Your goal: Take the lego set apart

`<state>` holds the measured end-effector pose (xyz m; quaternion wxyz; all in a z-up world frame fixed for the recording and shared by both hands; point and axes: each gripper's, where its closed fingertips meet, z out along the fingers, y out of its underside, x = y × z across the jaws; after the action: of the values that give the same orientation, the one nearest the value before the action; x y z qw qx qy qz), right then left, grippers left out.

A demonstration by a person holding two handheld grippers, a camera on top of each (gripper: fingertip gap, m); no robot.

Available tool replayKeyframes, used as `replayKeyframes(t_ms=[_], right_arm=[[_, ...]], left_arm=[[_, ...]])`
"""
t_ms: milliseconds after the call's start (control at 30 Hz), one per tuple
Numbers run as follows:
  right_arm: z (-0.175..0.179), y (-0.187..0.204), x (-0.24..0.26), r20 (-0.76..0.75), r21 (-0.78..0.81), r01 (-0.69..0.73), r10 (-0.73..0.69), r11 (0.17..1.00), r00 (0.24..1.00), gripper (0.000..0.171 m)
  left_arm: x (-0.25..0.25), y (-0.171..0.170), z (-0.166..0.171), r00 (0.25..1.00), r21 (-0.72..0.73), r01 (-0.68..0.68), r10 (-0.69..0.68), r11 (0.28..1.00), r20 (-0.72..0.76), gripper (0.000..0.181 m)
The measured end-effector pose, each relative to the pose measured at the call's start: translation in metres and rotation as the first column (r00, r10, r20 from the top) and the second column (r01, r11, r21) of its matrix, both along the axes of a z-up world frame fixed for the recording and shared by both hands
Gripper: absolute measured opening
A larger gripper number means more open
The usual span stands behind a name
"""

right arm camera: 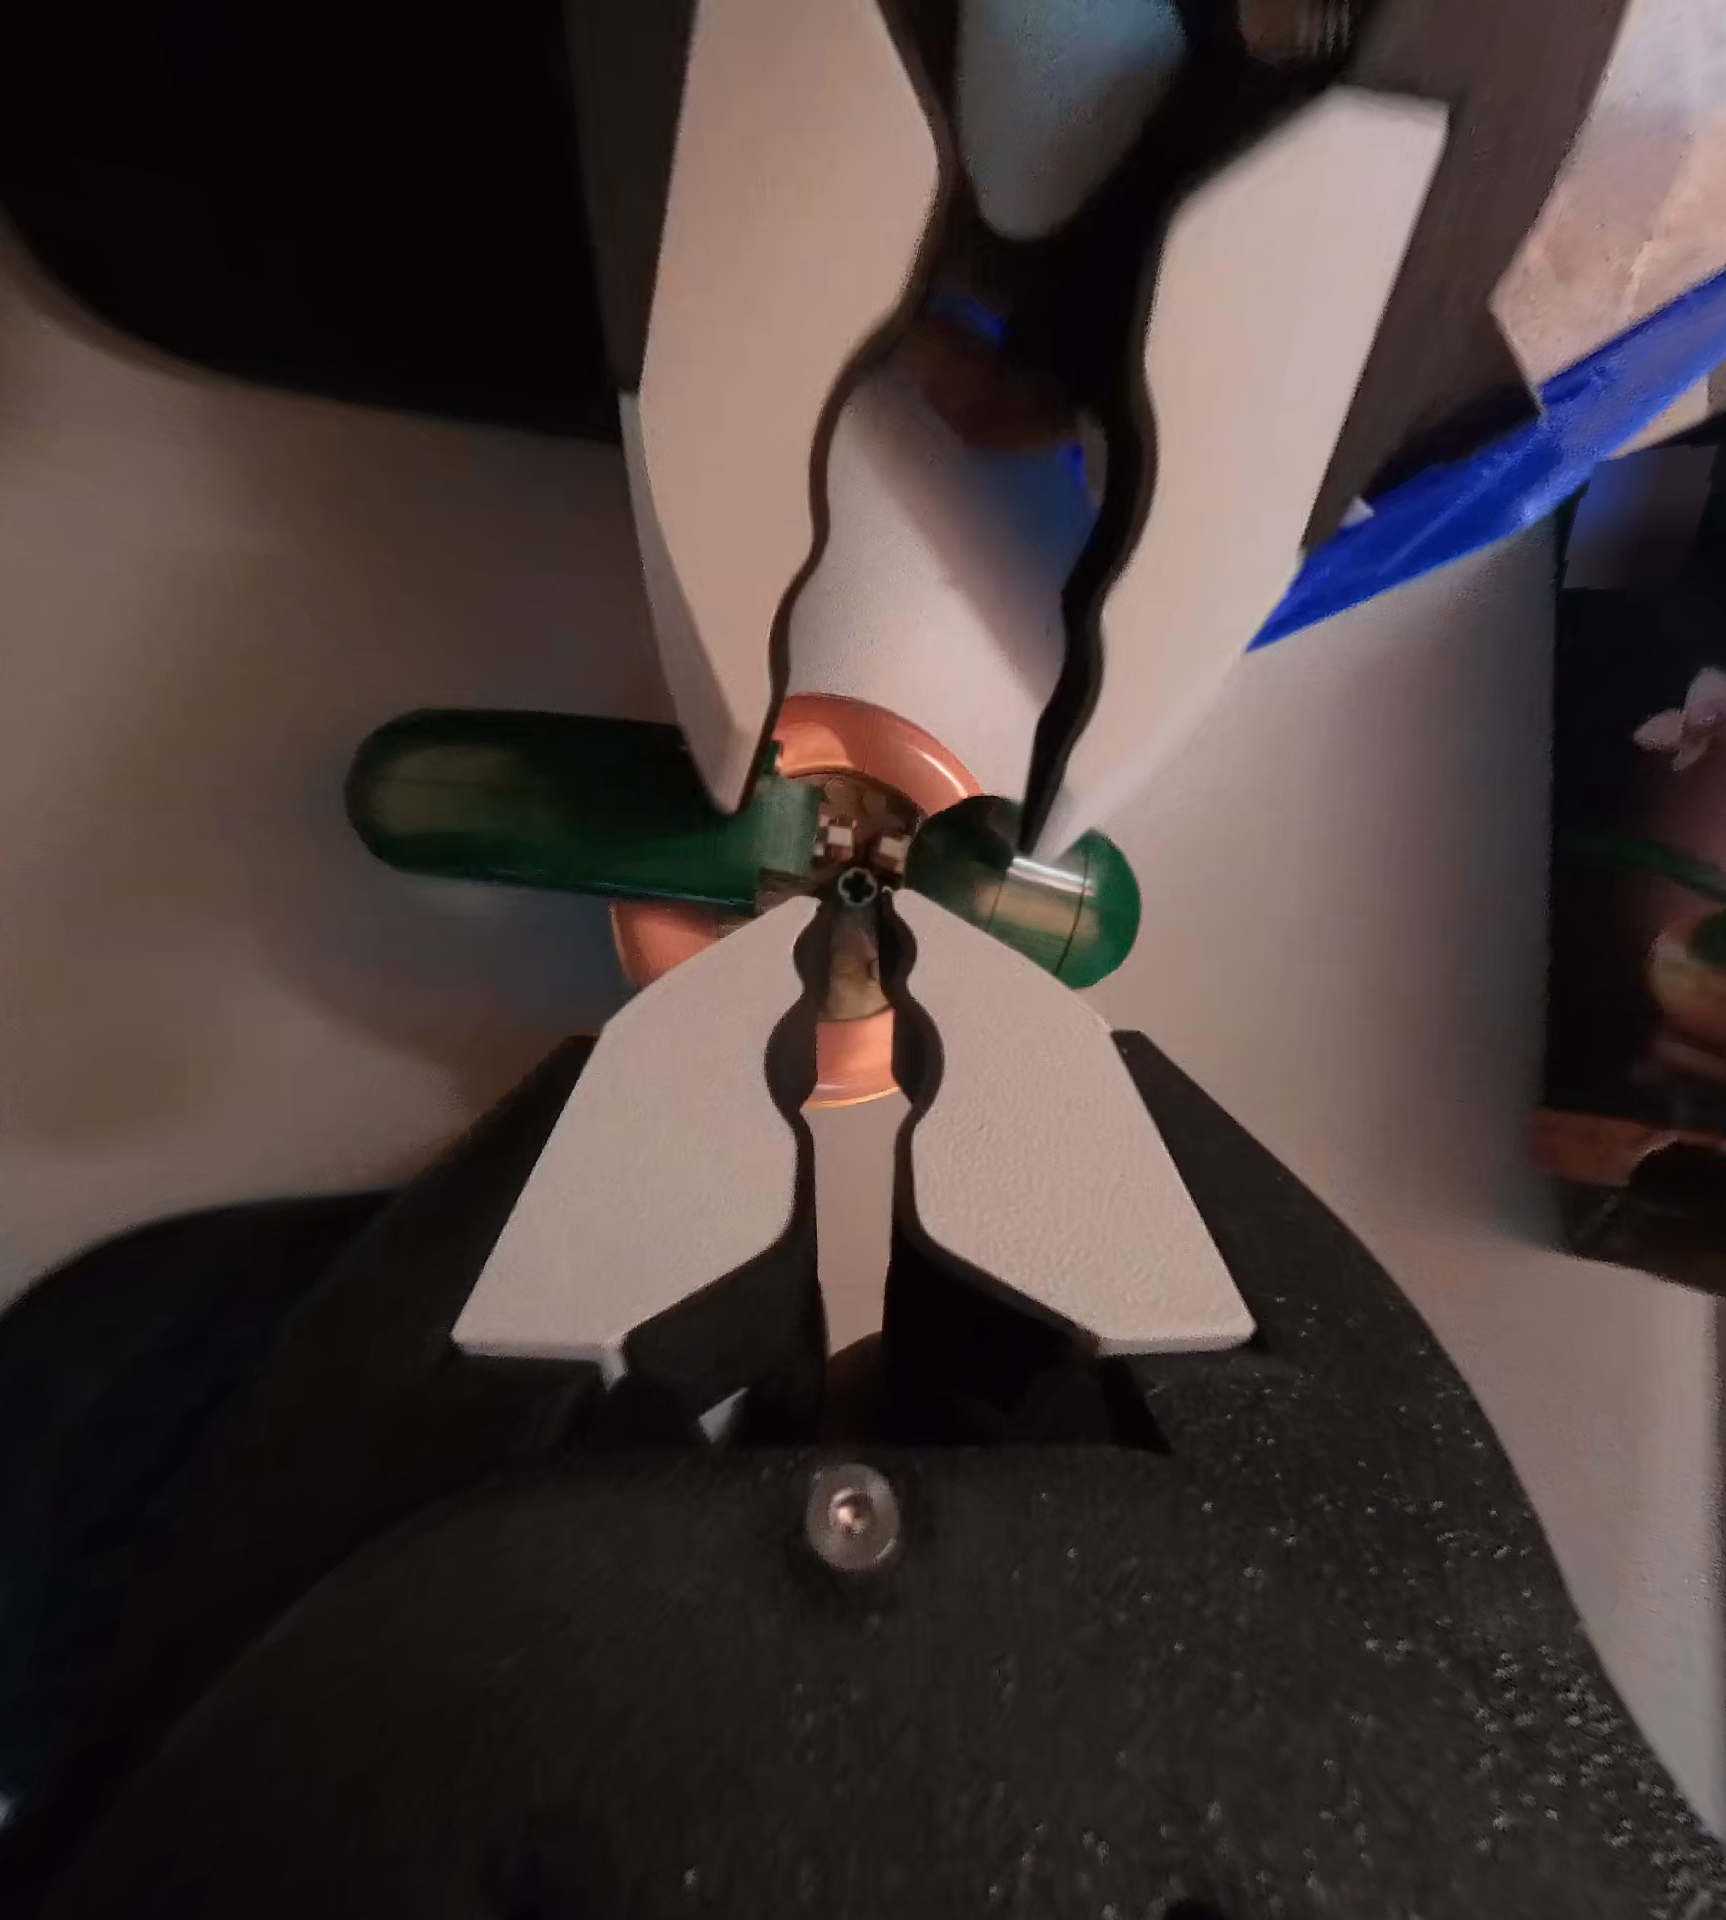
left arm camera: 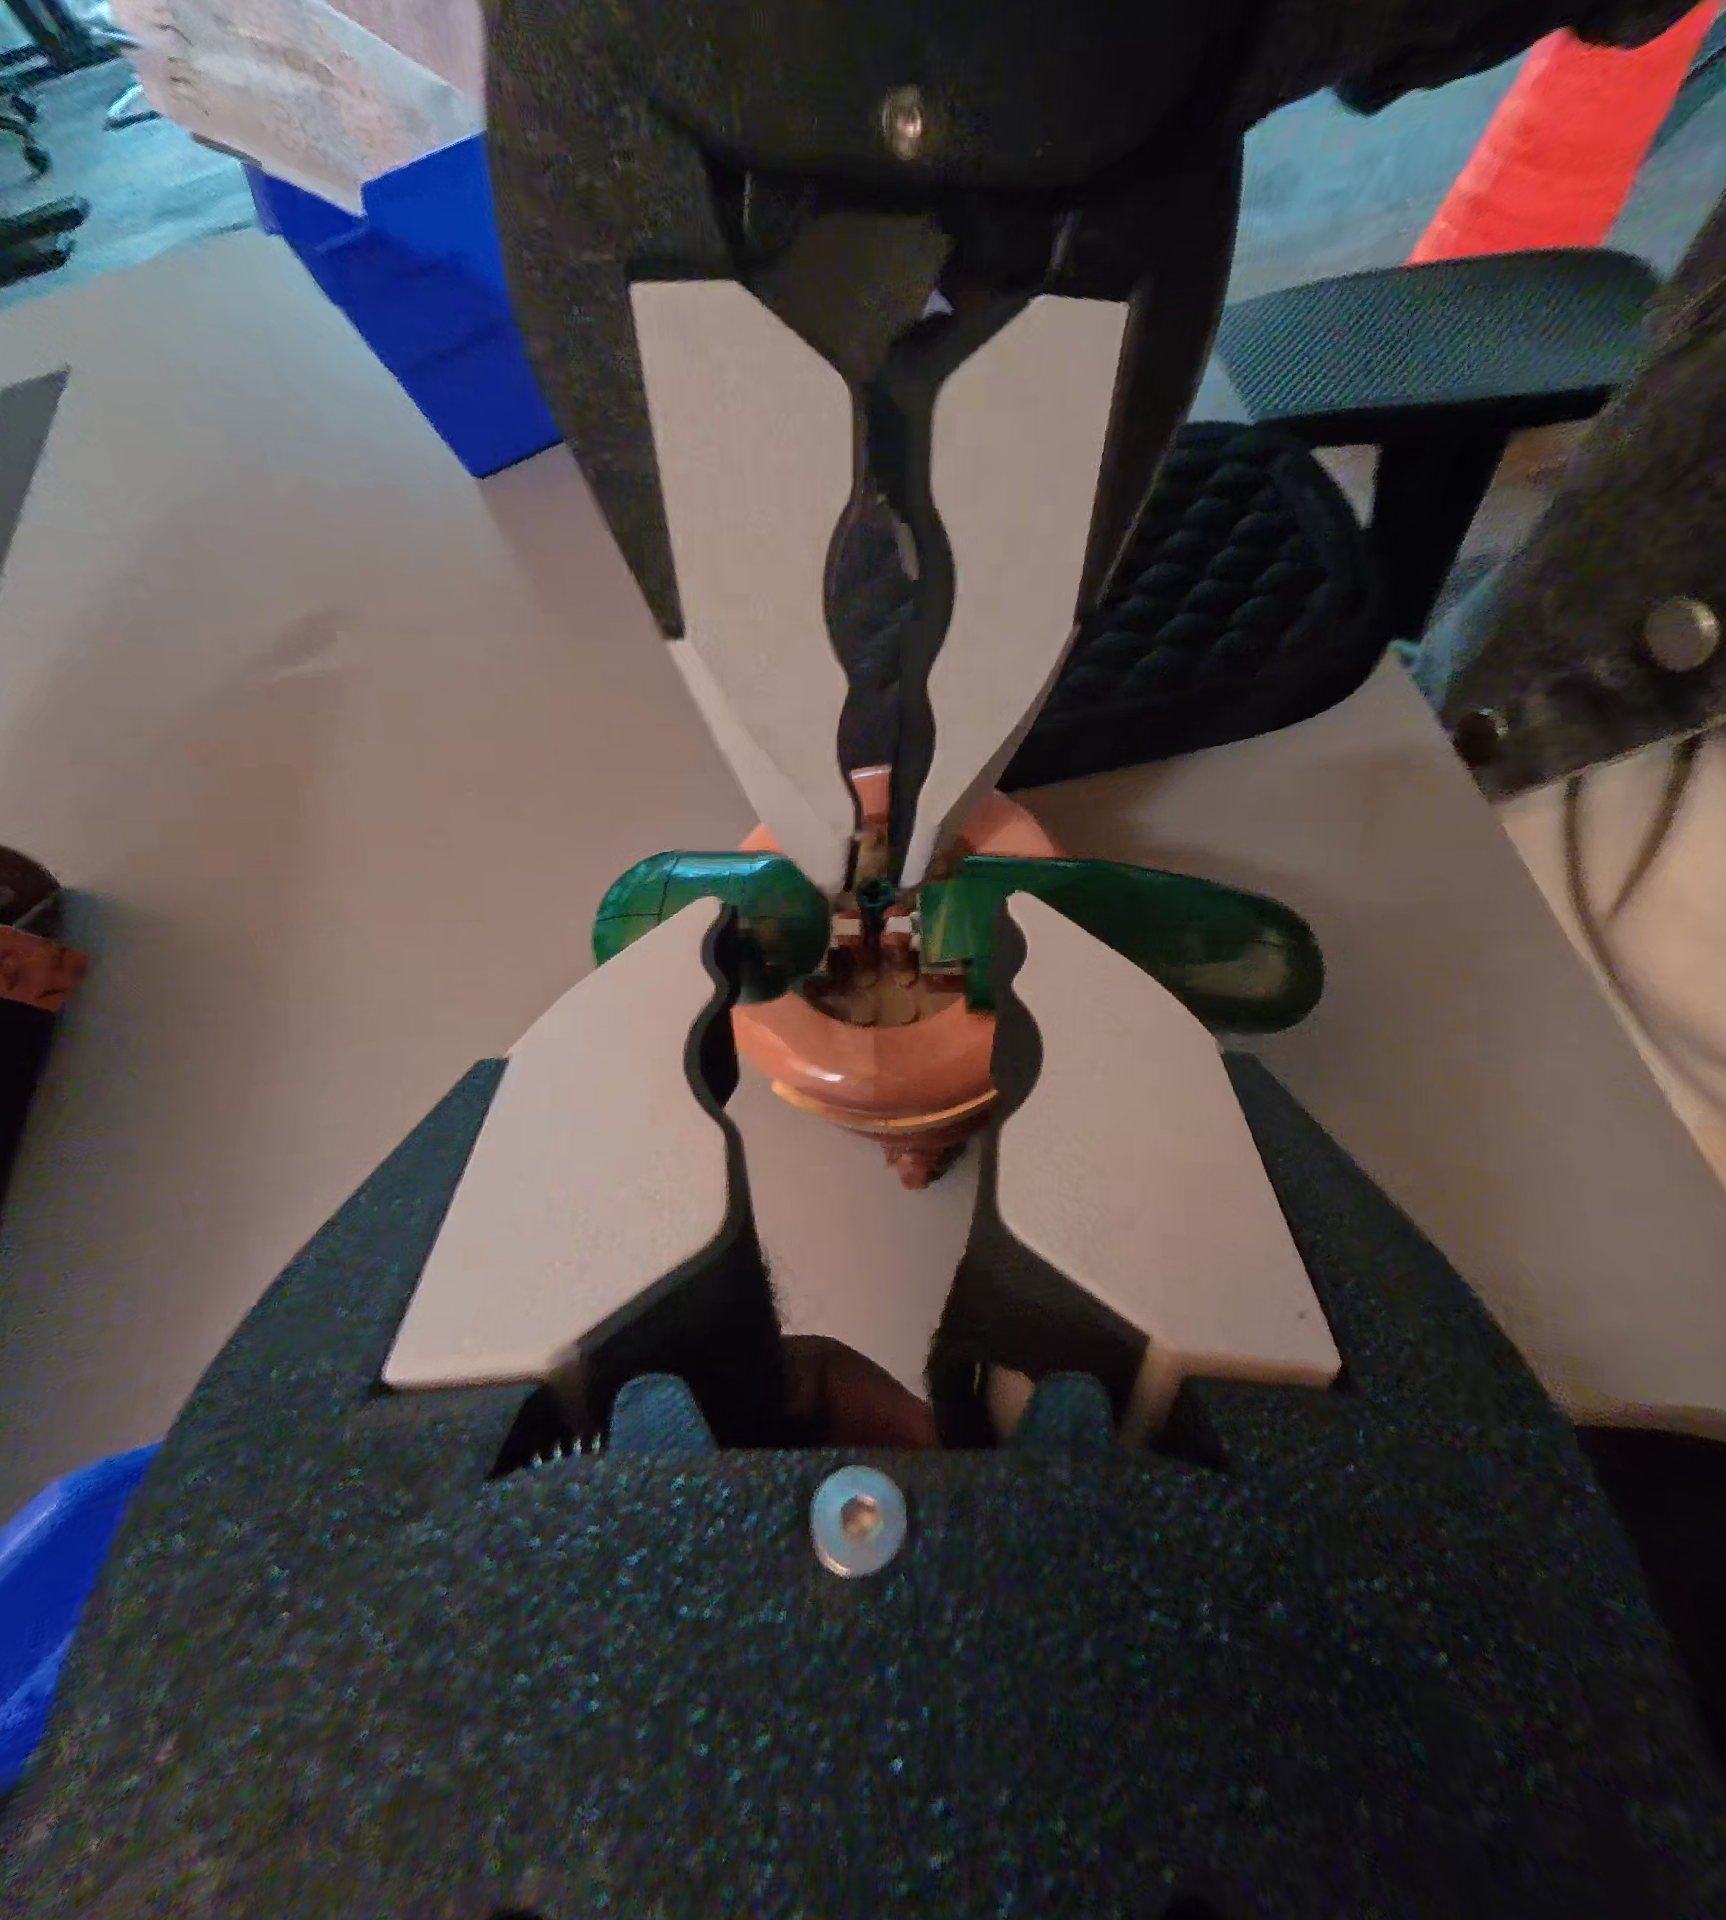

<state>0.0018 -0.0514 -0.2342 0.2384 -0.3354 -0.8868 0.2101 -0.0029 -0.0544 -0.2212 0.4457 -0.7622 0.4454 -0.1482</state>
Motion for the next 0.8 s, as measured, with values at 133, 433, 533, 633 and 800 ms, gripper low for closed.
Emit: replayKeyframes(t_ms=[133,433,533,633,800], right_arm=[[-0.002,-0.001,0.001,-0.120,-0.213,0.116,-0.144,0.970,0.982,0.009],[-0.002,-0.003,-0.002,-0.220,-0.387,0.141,-0.240,0.911,0.946,0.006],[-0.002,-0.001,-0.002,-0.230,-0.399,0.140,-0.247,0.906,0.941,0.006],[-0.002,-0.001,-0.002,-0.235,-0.418,0.142,-0.258,0.897,0.937,0.006],[-0.002,-0.001,-0.002,-0.277,-0.413,0.112,-0.242,0.904,0.930,0.006]], left_arm=[[-0.011,-0.008,0.006,1.000,-0.029,-0.020,0.021,0.999,0.014,0.037],[-0.002,-0.002,-0.021,1.000,-0.096,0.021,-0.020,0.995,0.006,0.000],[-0.002,0.000,-0.023,1.000,-0.101,0.012,-0.010,0.995,0.021,0.000],[-0.002,0.000,-0.023,0.999,-0.095,0.016,-0.013,0.995,0.036,0.000],[-0.002,0.000,-0.023,0.999,-0.104,0.013,-0.007,0.995,0.051,0.000]])
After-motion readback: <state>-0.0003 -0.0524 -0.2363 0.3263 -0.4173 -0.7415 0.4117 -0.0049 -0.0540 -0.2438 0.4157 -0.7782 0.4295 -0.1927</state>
